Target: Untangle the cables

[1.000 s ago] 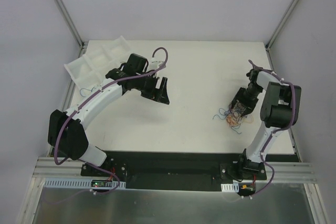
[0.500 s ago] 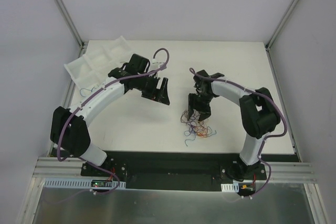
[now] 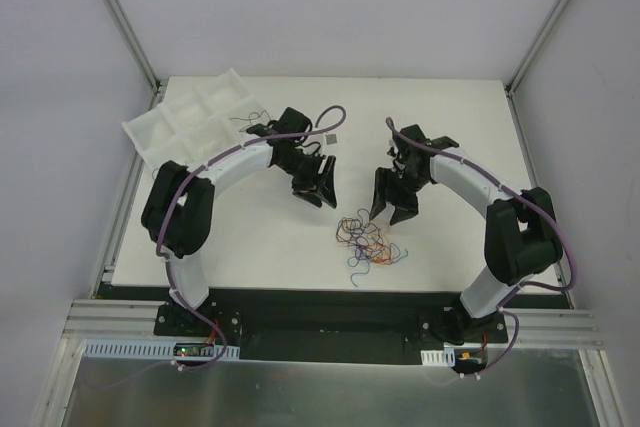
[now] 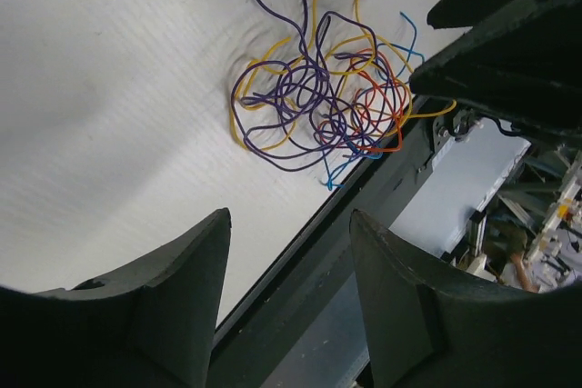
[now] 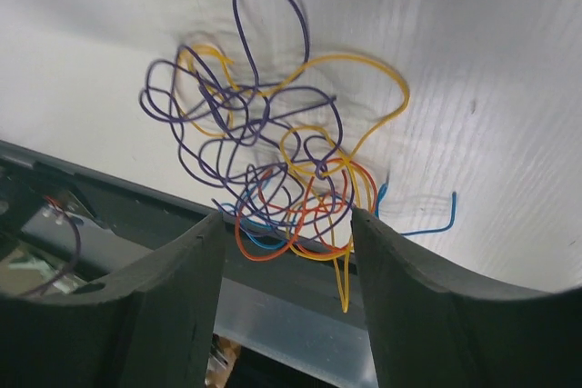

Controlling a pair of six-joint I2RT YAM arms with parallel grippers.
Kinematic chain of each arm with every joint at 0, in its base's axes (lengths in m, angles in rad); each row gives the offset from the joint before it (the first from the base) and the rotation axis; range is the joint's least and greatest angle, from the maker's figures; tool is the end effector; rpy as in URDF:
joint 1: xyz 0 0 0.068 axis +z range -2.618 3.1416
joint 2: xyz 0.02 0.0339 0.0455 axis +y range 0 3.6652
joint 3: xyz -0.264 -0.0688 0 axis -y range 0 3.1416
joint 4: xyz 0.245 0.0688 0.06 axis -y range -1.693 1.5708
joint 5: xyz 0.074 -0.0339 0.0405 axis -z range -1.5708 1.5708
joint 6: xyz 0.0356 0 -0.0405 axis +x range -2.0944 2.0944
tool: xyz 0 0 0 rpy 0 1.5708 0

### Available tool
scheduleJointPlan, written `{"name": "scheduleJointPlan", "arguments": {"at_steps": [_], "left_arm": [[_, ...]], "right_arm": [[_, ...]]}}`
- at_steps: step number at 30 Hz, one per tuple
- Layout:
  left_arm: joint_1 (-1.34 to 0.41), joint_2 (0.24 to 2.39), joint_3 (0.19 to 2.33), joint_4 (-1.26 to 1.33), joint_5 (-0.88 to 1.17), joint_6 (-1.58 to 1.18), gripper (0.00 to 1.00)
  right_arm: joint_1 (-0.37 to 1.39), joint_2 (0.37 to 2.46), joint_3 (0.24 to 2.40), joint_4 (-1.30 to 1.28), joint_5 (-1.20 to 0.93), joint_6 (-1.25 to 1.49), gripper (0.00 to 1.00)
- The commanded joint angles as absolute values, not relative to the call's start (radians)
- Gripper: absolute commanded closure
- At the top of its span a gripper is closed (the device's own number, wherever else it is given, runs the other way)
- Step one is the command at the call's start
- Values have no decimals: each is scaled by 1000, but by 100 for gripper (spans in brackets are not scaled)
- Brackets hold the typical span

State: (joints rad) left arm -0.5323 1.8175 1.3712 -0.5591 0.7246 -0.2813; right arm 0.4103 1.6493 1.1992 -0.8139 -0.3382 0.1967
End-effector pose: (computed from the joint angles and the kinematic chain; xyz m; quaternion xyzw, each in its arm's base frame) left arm 0.3200 -0.2159 0.2329 0.2105 0.8785 -0.4158 0.1049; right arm 0.2886 0.1384 0.2216 -0.1294 0.9659 0.2037 0.0940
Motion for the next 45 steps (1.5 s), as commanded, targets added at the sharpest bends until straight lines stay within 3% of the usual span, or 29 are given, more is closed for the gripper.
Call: {"name": "scheduleJointPlan", "arguments": {"at_steps": [1, 12, 23, 30, 34, 36, 45], "left_arm": [[-584, 1914, 1453, -565, 801, -264, 49], [-698, 2071, 1477, -499, 713, -311, 63], [-707, 1931, 1439, -453, 621, -368, 100], [-707, 1839, 1379, -453, 635, -371, 99], [-709, 1845, 1344, -453, 653, -373, 64], [-718, 1859, 1339, -453, 684, -353, 57], [-776, 1966, 1399, -454, 715, -282, 58]], "right_arm": [[425, 1617, 1155, -815, -417, 120, 40], [425, 1614, 1114, -804, -459, 22, 41], [425, 1629, 1069, -755, -502, 35, 41], [425, 1654, 1071, -765, -497, 38, 41], [425, 1655, 1074, -775, -491, 37, 41], [425, 1654, 1074, -778, -489, 35, 41], [425, 1658, 1069, -781, -499, 40, 41]]}}
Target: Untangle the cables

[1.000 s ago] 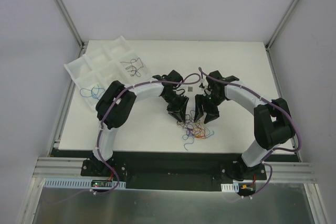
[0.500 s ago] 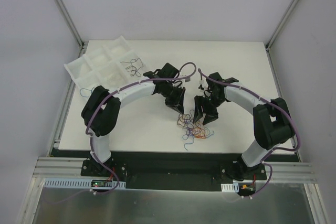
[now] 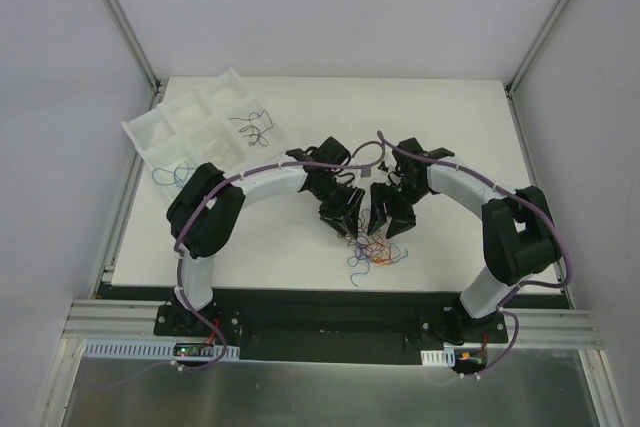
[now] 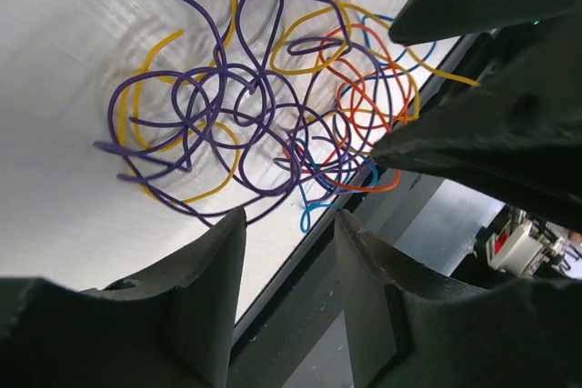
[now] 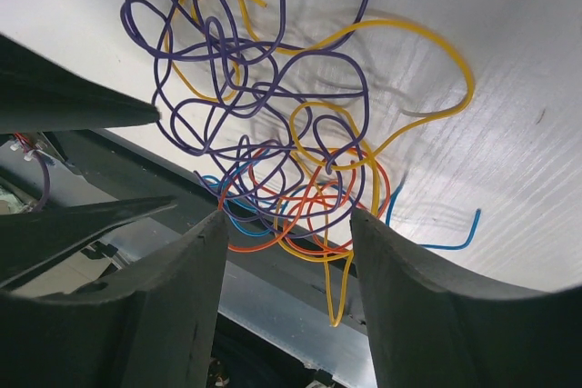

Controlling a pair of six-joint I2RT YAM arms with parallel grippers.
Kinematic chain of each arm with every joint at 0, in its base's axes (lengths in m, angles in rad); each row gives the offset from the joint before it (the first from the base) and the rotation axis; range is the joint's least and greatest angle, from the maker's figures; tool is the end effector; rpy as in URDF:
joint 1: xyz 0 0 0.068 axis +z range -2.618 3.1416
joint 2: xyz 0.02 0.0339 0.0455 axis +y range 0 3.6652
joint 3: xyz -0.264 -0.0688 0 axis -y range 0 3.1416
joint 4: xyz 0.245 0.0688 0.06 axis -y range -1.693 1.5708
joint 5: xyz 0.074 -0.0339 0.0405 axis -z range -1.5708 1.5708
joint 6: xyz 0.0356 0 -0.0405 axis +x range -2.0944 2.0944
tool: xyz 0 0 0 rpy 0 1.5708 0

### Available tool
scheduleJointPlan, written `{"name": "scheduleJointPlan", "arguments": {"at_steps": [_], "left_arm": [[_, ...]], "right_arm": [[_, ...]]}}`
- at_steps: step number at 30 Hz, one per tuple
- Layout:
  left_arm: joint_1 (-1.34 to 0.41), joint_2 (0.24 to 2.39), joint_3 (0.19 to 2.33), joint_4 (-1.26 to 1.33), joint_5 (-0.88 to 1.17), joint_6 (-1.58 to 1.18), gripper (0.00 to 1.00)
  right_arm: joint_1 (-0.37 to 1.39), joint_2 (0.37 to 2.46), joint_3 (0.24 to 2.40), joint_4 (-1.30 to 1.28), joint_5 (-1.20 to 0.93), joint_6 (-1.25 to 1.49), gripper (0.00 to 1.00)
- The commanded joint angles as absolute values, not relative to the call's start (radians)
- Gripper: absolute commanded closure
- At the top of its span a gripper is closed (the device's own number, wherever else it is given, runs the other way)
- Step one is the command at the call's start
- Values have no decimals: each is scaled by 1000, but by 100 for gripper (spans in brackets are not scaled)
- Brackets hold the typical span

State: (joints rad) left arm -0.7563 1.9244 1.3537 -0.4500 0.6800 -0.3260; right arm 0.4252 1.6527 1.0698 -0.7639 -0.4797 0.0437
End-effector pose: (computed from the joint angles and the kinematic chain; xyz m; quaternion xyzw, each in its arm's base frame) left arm 0.2779 -0.2929 0.1926 0.2822 0.8671 -0.4070 0.0541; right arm 0.2689 0.1398 0.1889 -0.2091 0.9427 0.2548 0.0508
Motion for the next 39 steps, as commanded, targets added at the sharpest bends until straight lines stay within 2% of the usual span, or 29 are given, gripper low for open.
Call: {"name": "scheduleJointPlan", "arguments": {"at_steps": [1, 8, 10, 13, 16, 18, 19, 22, 26, 39], "left_arm": [[-781, 1977, 1404, -453, 718, -282, 59], [-792, 1991, 1402, -453, 684, -282, 71], [-795, 1987, 1401, -453, 675, -282, 69], [-796, 1985, 1401, -453, 666, -287, 60], [-799, 1994, 1405, -453, 670, -285, 59], [-804, 2003, 1411, -453, 683, -284, 64], [-805, 2002, 1413, -453, 681, -282, 73], [-805, 1977, 1411, -454, 673, -276, 88], [-805, 1901, 1416, -468, 631, -262, 100], [-790, 1602, 1583, -485, 387, -276, 100]], "right_arm": [[425, 1660, 1068, -778, -499, 40, 41], [425, 1674, 1063, -778, -511, 41, 41], [425, 1684, 1063, -778, -515, 40, 41], [425, 1690, 1063, -778, -520, 40, 41], [425, 1695, 1063, -773, -522, 40, 41], [425, 1701, 1063, -775, -523, 40, 41], [425, 1703, 1062, -775, -525, 38, 41], [425, 1709, 1060, -772, -522, 41, 41], [425, 1718, 1061, -775, -491, 51, 41], [422, 1752, 1095, -857, -267, 101, 50]]}}
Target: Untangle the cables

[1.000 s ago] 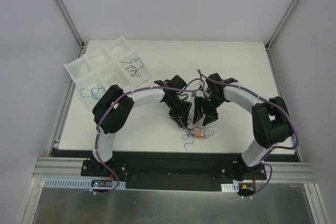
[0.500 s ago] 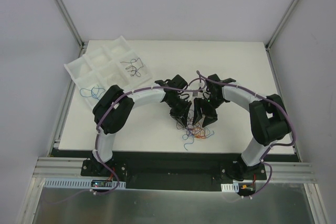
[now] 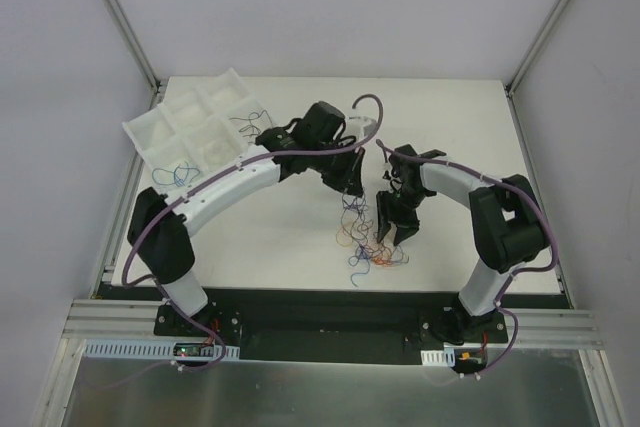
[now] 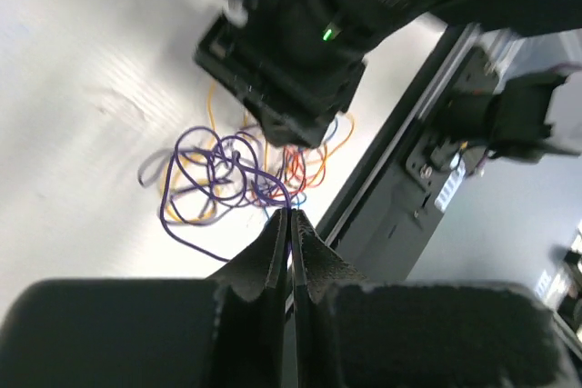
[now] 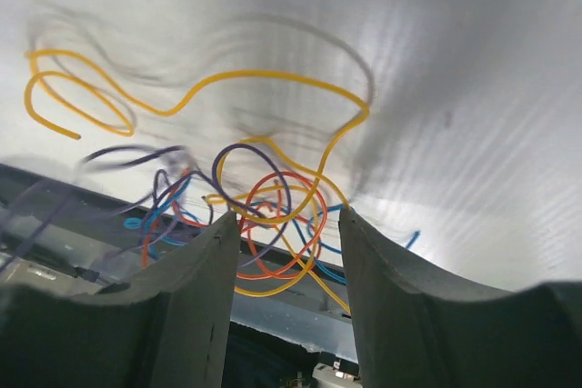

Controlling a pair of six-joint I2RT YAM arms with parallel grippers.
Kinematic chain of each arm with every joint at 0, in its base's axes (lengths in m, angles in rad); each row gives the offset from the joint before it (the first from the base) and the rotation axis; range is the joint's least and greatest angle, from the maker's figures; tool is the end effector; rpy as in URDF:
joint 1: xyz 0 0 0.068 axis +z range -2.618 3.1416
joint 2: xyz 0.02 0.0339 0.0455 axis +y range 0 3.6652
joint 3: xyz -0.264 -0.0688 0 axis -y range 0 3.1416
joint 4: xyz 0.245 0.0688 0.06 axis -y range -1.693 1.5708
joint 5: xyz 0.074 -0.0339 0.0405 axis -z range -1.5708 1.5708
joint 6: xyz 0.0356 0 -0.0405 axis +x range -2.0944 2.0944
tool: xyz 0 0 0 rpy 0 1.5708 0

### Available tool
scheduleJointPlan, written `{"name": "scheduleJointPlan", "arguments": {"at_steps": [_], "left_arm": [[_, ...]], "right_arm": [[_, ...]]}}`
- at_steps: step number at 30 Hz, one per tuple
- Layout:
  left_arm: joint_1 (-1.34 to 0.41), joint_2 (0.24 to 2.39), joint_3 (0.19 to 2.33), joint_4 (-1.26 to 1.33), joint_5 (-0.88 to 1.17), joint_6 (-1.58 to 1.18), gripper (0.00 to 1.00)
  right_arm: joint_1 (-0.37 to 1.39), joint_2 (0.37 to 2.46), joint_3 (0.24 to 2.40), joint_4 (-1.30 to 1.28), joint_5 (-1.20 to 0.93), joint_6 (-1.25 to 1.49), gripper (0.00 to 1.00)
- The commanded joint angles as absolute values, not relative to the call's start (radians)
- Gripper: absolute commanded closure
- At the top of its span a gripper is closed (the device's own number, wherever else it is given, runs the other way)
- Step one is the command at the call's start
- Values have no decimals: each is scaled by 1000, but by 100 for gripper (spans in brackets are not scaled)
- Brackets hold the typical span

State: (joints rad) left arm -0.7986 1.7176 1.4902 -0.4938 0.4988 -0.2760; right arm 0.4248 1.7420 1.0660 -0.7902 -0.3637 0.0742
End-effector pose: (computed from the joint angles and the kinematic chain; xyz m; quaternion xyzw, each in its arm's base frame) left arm 0.2598 -0.2912 0.3084 0.3264 0.8267 -0.3976 0.2280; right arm 0.2725 0.1372 0.1605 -0.1806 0.9655 0.1877 0.0052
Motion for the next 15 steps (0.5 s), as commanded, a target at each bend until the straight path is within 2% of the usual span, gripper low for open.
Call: {"name": "scheduleJointPlan", "arguments": {"at_steps": [1, 7, 15], "left_arm": [[-784, 1579, 1600, -486, 365, -287, 100], [-761, 1448, 1724, -447, 285, -296, 100], [-758, 1376, 1942, -434, 215, -270, 100]], "right_arm": [[419, 1756, 1097, -867, -244, 104, 50], [396, 1786, 1092, -891, -198, 113, 50], [316, 1778, 1069, -905, -83, 140, 50]]}}
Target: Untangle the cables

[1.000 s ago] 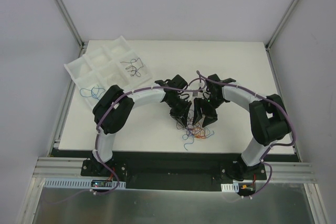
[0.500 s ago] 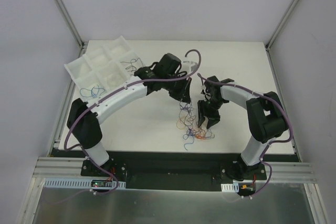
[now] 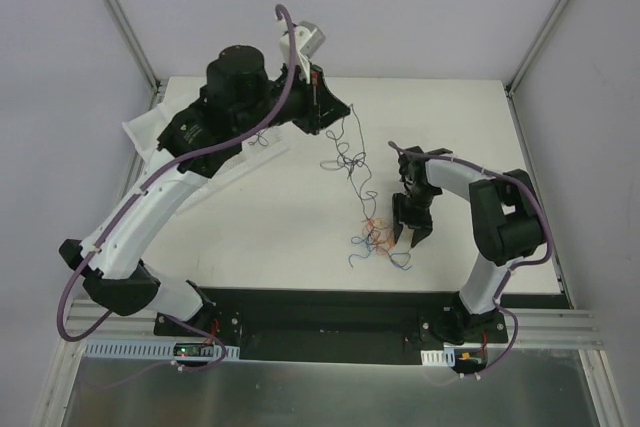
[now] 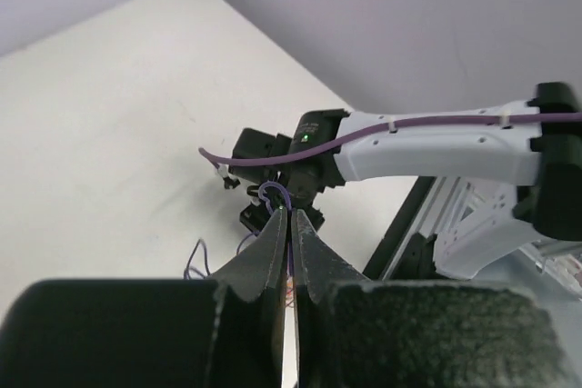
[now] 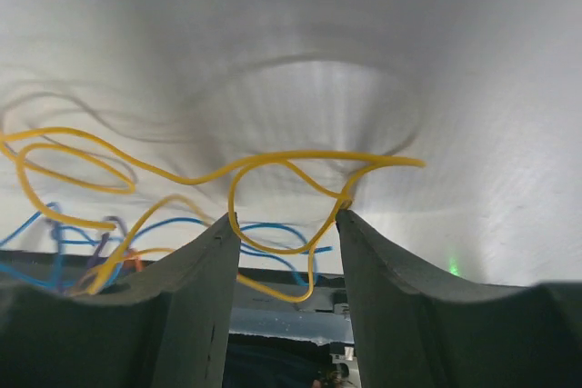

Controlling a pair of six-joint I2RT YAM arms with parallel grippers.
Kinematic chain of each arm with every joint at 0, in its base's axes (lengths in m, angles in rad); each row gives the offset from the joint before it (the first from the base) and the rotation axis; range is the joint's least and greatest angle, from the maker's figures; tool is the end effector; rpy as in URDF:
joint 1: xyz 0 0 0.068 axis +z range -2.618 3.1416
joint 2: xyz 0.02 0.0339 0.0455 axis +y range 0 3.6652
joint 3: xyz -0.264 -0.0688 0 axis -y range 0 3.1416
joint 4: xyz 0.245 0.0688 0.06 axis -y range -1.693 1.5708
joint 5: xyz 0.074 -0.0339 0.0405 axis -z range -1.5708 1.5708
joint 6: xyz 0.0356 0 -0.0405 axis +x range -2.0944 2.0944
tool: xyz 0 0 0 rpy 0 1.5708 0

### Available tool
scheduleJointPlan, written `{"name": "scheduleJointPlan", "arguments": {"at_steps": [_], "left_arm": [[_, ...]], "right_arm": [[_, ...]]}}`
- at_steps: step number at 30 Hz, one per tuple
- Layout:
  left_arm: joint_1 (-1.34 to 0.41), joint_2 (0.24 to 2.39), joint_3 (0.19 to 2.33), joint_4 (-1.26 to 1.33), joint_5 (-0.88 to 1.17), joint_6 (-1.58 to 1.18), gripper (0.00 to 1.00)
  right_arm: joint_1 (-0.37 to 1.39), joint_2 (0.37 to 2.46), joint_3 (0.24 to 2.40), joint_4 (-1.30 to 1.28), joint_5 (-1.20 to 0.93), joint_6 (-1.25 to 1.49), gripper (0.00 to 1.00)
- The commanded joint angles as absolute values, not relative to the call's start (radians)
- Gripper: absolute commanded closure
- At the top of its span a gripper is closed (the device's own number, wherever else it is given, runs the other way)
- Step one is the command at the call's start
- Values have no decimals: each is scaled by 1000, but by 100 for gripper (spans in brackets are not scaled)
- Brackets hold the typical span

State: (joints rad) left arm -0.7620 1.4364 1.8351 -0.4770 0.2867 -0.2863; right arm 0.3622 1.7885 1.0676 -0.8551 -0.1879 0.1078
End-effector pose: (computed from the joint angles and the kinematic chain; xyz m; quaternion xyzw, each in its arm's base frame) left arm 0.2064 -0.2109 0.5171 0.2655 0.6834 -0.4271 0.5292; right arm 0.2783 0.1126 0.1457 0.1261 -0.9876 -0.0906 0.0244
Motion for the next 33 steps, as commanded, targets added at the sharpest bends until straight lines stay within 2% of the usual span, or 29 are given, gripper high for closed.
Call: {"name": "scheduleJointPlan", "arguments": {"at_steps": [1, 8, 14, 17, 22, 33], "left_arm": [[-759, 1365, 1960, -433, 200, -268, 100], [-758, 1335, 2002, -425, 169, -227, 100], [-746, 1357, 1960, -440, 141, -342, 100], [-720, 1394, 1960, -459, 181, -438, 100], [-631, 1453, 1948, -492, 326, -622, 100], [-598, 1505, 1907, -488, 491, -819, 100]], "right_arm": [[298, 1773, 1066, -907, -65, 144, 50], [245, 1685, 1092, -919, -32, 121, 50], [299, 1508, 1285, -956, -109, 38, 44], [366, 1447, 1365, -934, -201, 12, 39], [460, 1306, 1382, -767, -377, 11, 32], [586, 1249, 1463, -619, -267, -5, 30]]}}
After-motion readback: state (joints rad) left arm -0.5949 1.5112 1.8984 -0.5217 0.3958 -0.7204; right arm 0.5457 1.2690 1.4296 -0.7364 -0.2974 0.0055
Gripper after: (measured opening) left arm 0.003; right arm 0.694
